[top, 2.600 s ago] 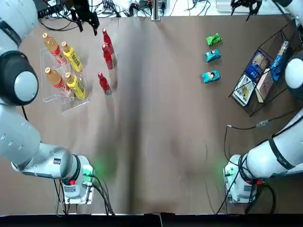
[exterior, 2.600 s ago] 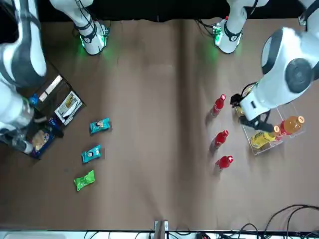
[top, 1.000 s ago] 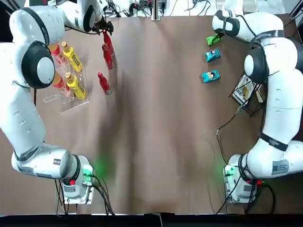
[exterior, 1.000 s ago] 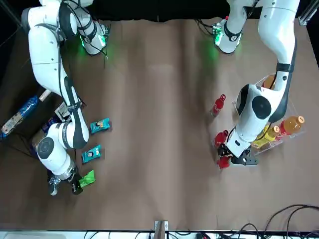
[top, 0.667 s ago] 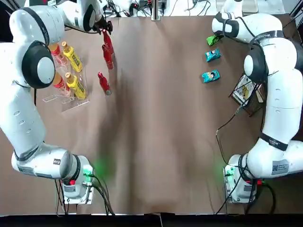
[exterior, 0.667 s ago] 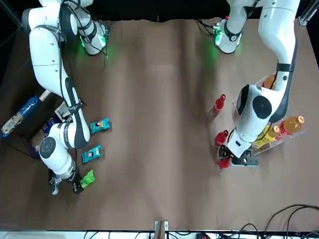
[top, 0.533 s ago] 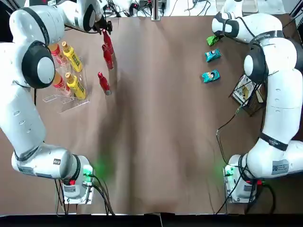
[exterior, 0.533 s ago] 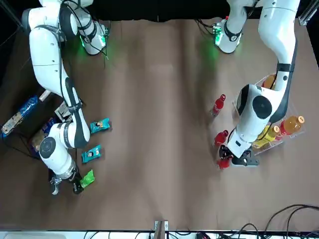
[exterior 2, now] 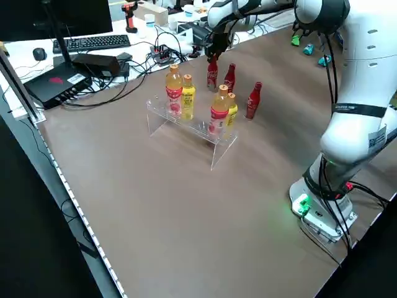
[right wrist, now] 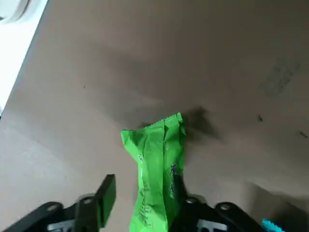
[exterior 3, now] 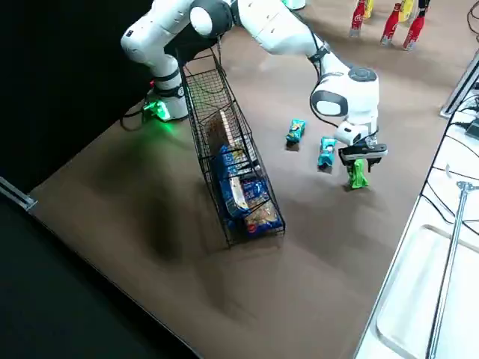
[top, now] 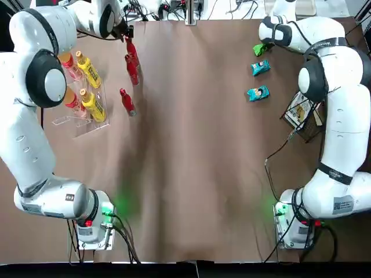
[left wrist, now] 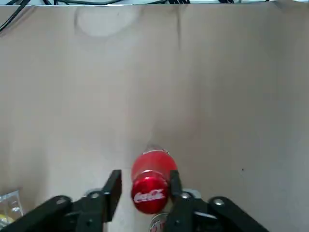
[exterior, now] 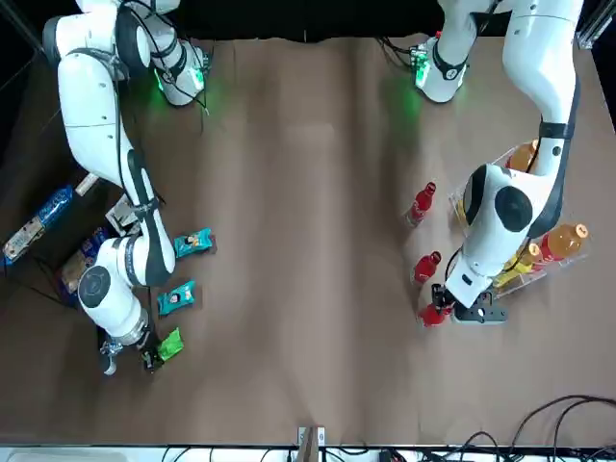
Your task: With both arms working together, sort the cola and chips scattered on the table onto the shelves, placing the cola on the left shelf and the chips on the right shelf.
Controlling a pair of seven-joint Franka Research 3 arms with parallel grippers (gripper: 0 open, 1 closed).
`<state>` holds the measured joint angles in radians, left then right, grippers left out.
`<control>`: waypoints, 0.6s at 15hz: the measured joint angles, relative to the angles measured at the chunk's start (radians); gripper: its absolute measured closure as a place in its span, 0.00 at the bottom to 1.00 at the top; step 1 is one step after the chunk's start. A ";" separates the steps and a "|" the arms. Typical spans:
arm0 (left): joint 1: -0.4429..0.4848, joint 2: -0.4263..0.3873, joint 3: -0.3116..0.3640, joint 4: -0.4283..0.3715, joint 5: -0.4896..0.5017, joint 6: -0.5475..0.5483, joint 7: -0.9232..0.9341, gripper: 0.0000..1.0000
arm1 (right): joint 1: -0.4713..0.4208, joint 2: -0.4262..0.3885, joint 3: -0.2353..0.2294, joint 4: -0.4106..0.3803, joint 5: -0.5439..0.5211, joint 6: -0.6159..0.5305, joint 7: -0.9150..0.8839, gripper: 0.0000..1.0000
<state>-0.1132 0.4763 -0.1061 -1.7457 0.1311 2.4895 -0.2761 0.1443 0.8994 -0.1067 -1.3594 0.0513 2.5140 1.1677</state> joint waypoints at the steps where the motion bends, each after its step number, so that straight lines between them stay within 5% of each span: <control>1: 0.002 0.000 0.000 0.000 0.000 0.000 -0.001 0.55 | 0.001 0.000 0.000 -0.001 -0.008 0.000 0.000 0.47; 6: 0.005 0.000 0.000 0.000 0.000 -0.001 -0.044 0.57 | 0.000 -0.001 -0.001 -0.002 -0.024 -0.001 0.000 0.93; 9: 0.003 0.000 -0.002 0.000 0.000 -0.001 -0.083 0.63 | 0.001 -0.018 -0.002 -0.001 -0.028 -0.048 0.000 0.97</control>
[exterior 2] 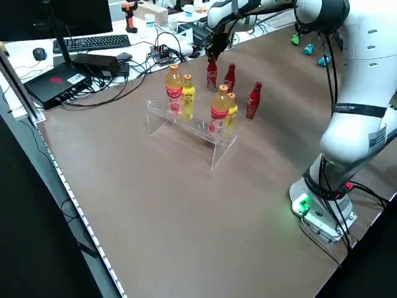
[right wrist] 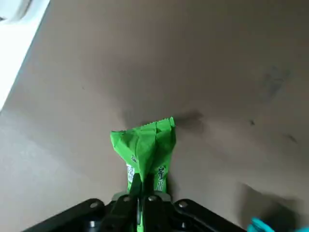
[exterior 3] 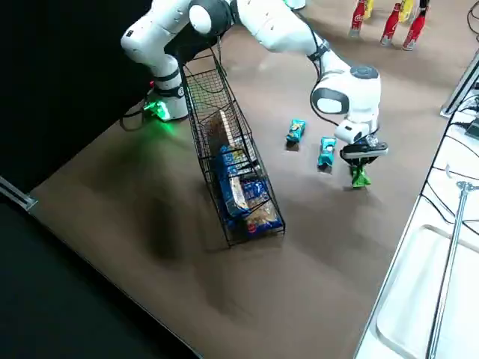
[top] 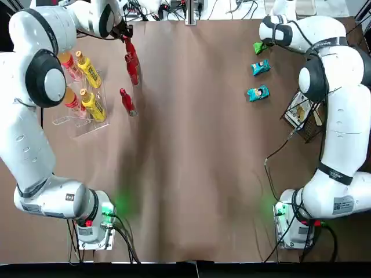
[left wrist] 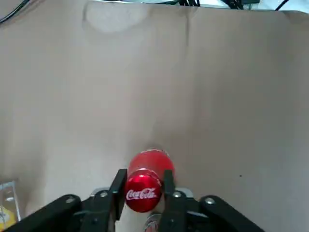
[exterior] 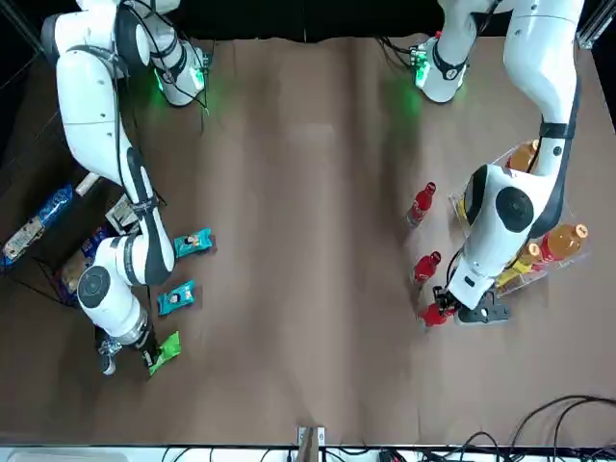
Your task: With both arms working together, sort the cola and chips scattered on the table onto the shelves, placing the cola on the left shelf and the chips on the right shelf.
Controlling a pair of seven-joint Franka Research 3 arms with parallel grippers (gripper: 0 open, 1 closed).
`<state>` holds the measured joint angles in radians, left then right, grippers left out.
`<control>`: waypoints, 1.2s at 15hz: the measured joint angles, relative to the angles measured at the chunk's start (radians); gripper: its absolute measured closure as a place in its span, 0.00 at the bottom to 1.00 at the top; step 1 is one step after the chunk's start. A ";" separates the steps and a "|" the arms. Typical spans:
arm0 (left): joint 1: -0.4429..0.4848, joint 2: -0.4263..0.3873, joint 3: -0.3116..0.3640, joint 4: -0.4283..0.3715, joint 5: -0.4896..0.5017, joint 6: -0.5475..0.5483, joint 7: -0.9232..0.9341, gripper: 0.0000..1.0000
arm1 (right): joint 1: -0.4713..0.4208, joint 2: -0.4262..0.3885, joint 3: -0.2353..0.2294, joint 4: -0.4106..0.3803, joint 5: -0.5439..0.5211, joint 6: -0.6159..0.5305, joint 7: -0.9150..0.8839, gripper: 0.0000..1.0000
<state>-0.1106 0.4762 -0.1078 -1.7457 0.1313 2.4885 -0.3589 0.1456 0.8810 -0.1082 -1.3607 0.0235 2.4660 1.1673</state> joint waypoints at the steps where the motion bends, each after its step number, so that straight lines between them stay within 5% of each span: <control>1: -0.002 0.000 0.000 0.000 0.003 -0.001 -0.013 0.69 | 0.001 -0.015 0.000 0.001 -0.001 -0.047 0.000 0.97; 8: 0.004 -0.041 0.000 0.020 0.004 -0.103 -0.035 0.68 | -0.011 -0.299 -0.029 0.031 -0.064 -0.555 -0.118 0.97; 12: 0.025 -0.181 -0.002 0.064 0.004 -0.393 -0.018 0.68 | -0.070 -0.450 -0.039 0.029 -0.107 -0.832 -0.317 0.97; 18: 0.087 -0.411 -0.007 0.074 0.002 -0.795 0.196 0.68 | -0.137 -0.600 -0.050 0.029 -0.370 -0.961 -0.589 0.97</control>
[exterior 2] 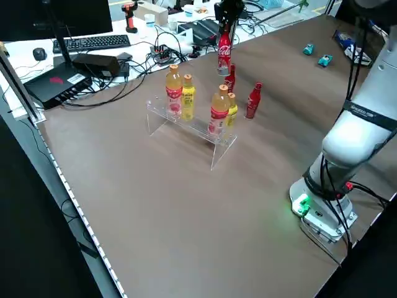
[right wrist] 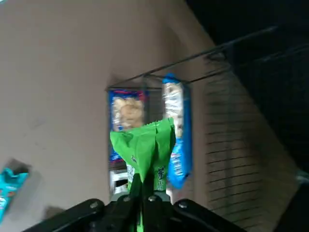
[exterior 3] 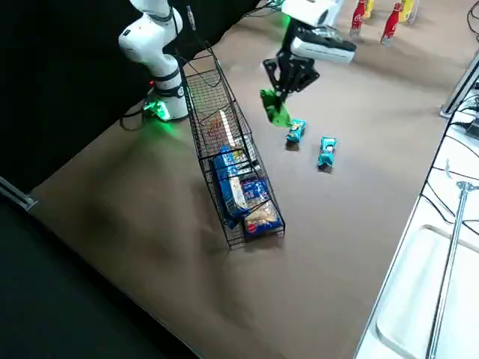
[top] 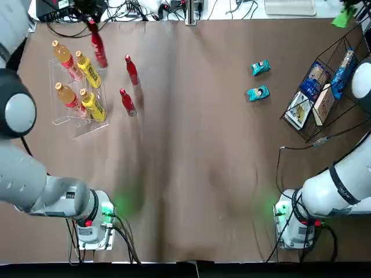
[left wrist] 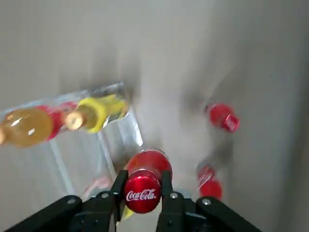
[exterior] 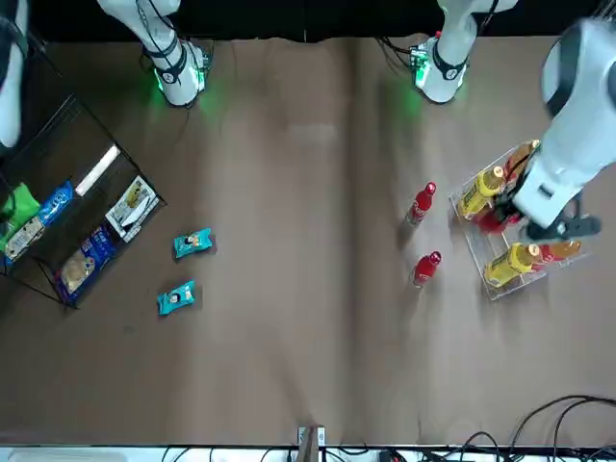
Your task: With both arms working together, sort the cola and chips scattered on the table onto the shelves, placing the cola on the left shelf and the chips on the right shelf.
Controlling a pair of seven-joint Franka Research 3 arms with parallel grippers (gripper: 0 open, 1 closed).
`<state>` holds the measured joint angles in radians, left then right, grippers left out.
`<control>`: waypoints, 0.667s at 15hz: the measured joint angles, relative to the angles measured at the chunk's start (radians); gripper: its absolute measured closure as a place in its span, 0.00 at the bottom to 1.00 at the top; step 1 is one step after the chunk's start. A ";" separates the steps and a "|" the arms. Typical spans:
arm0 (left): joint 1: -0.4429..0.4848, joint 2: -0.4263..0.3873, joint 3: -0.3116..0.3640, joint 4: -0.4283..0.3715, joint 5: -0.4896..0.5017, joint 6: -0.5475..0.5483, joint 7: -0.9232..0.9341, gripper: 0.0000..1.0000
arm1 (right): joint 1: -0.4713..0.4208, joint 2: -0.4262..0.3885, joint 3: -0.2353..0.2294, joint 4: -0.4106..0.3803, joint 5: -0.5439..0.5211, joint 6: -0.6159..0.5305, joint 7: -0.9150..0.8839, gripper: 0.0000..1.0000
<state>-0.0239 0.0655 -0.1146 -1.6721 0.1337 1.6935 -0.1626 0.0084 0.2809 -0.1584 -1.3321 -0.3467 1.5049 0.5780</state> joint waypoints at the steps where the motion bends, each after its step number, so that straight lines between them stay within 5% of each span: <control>1: 0.032 -0.032 0.000 -0.001 -0.004 -0.052 0.068 0.68 | -0.010 -0.008 -0.002 0.002 -0.017 0.000 -0.015 0.97; 5: 0.203 -0.138 0.002 -0.061 -0.015 -0.132 0.326 0.68 | -0.044 -0.015 -0.009 0.015 -0.097 -0.008 -0.065 0.97; 10: 0.352 -0.226 0.006 -0.195 -0.037 -0.062 0.499 0.68 | -0.108 -0.013 -0.011 0.013 -0.148 -0.019 -0.163 0.97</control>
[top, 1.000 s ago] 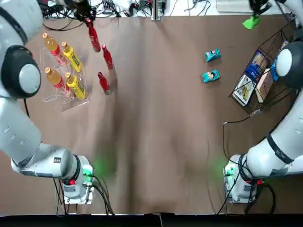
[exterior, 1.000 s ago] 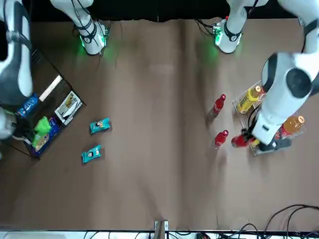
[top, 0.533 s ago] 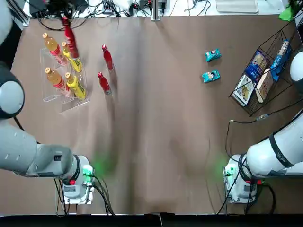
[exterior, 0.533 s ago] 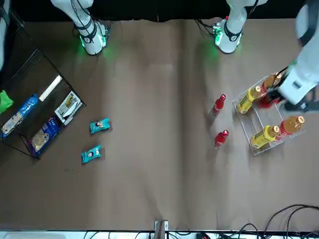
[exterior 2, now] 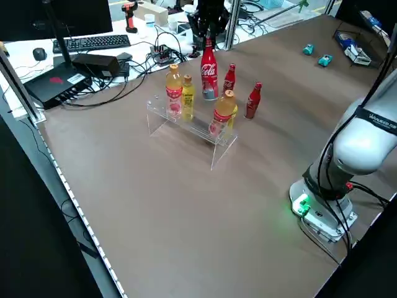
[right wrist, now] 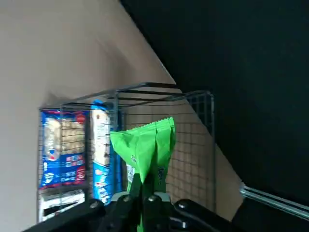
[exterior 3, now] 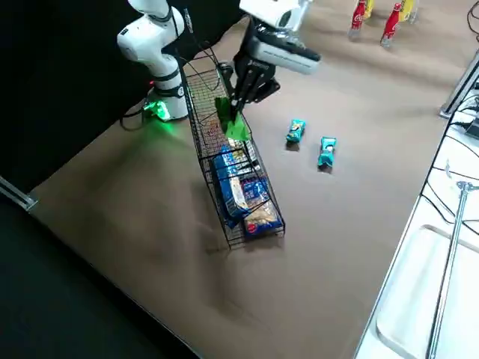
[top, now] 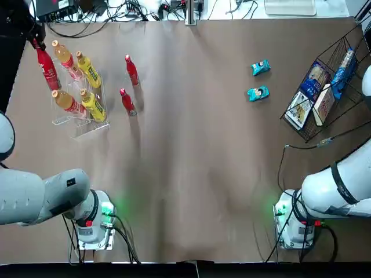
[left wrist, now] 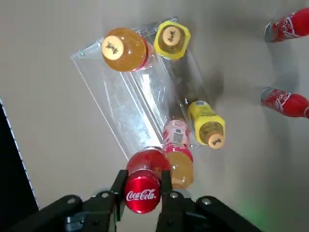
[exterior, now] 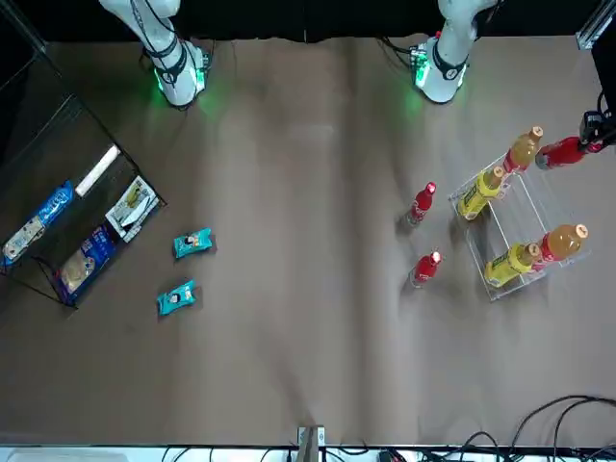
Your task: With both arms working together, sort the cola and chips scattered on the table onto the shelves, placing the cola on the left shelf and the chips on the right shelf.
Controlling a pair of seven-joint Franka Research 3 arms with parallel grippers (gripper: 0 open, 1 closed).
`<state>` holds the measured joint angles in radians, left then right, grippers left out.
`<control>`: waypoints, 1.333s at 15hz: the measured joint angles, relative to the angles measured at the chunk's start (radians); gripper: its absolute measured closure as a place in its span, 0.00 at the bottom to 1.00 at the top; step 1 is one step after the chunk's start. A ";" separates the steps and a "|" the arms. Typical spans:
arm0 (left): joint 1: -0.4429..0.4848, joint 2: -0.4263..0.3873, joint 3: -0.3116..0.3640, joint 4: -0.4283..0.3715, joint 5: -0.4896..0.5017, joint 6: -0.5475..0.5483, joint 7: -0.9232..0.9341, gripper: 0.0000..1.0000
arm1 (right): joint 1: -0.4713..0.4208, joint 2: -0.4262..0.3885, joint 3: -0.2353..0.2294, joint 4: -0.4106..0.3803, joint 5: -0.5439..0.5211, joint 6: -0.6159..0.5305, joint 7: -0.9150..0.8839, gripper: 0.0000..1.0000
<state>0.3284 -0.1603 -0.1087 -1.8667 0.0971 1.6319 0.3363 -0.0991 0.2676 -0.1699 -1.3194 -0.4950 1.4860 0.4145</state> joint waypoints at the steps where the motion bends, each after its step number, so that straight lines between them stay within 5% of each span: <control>1: 0.001 -0.003 0.001 -0.012 0.000 0.020 0.001 0.68 | -0.004 0.002 0.000 -0.006 -0.024 -0.005 -0.018 0.97; 9: 0.049 -0.005 0.004 -0.116 0.000 0.127 0.032 0.68 | -0.013 0.043 0.002 -0.040 -0.073 0.043 -0.037 0.96; 12: 0.099 -0.036 0.004 -0.208 0.001 0.219 0.072 0.68 | -0.012 0.056 0.006 -0.040 -0.076 0.043 -0.039 0.72; 15: 0.133 -0.103 0.006 -0.309 -0.010 0.289 0.094 0.68 | -0.006 0.057 0.010 -0.040 -0.081 0.042 -0.044 0.63; 20: 0.137 -0.199 0.004 -0.408 -0.014 0.329 0.101 0.68 | 0.043 0.053 0.017 -0.031 -0.084 -0.047 -0.051 0.63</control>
<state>0.4652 -0.3590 -0.1042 -2.2747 0.0829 1.9606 0.4375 -0.0557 0.3209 -0.1531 -1.3502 -0.5789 1.4392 0.3637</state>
